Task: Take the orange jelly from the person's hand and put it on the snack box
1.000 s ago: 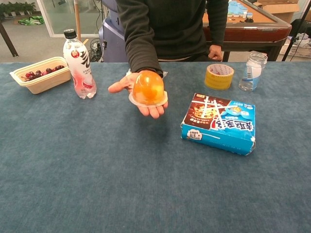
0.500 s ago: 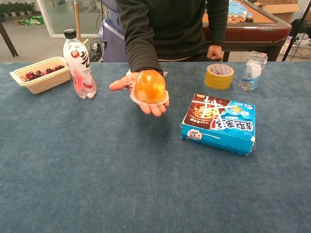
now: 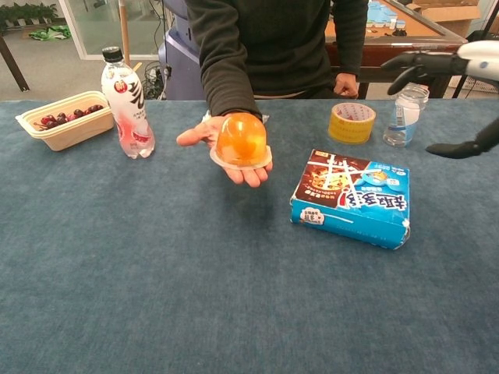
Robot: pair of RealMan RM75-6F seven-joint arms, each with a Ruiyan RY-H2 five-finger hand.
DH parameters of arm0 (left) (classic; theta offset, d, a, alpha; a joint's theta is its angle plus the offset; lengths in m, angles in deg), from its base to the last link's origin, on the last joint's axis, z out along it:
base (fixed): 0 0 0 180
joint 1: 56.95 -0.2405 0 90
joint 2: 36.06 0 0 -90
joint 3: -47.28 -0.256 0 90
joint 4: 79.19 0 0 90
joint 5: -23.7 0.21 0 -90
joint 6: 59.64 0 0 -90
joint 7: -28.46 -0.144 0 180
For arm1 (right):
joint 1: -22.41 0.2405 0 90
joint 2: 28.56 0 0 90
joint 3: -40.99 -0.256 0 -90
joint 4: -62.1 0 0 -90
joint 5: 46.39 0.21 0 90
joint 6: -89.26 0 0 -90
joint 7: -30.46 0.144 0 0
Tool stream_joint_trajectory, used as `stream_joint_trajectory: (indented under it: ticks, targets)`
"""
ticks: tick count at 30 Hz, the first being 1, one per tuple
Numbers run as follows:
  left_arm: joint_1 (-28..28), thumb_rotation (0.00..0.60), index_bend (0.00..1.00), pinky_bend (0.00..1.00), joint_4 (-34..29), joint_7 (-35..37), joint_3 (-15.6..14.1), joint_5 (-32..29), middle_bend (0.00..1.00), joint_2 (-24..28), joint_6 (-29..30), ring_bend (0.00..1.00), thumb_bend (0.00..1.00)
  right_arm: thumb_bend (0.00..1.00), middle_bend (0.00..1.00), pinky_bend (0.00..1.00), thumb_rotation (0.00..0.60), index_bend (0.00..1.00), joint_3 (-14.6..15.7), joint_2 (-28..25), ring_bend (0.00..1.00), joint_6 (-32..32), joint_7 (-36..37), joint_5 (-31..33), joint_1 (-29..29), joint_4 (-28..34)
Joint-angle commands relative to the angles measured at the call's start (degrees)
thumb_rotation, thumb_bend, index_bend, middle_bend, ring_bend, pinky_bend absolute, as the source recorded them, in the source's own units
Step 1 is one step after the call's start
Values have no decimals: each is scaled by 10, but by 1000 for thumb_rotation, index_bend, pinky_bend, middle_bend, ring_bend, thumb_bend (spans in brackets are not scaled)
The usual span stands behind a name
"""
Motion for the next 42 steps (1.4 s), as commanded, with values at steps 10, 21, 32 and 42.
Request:
stream_joint_trajectory:
  ticks: [10,21,32,42]
  targets:
    - [-4,600,313,130,1,1,-2,-1,285,2,1,229,300,187,72,163,600,91,-47,87,0,114,-63,107,126,-40]
    - [-10,600,324,130,7,8,-4,-2,285,2,6,229,300,186,84,207,600,91,-64,160,0,149,-70,161,202,-111]
    - [-14,600,325,130,8,10,-3,-5,285,4,9,229,300,187,135,230,600,124,-67,223,0,166,-74,184,259,-179]
    - [-21,600,331,130,13,15,-4,-7,285,4,14,229,300,239,210,347,600,271,-63,263,60,160,-82,194,289,-223]
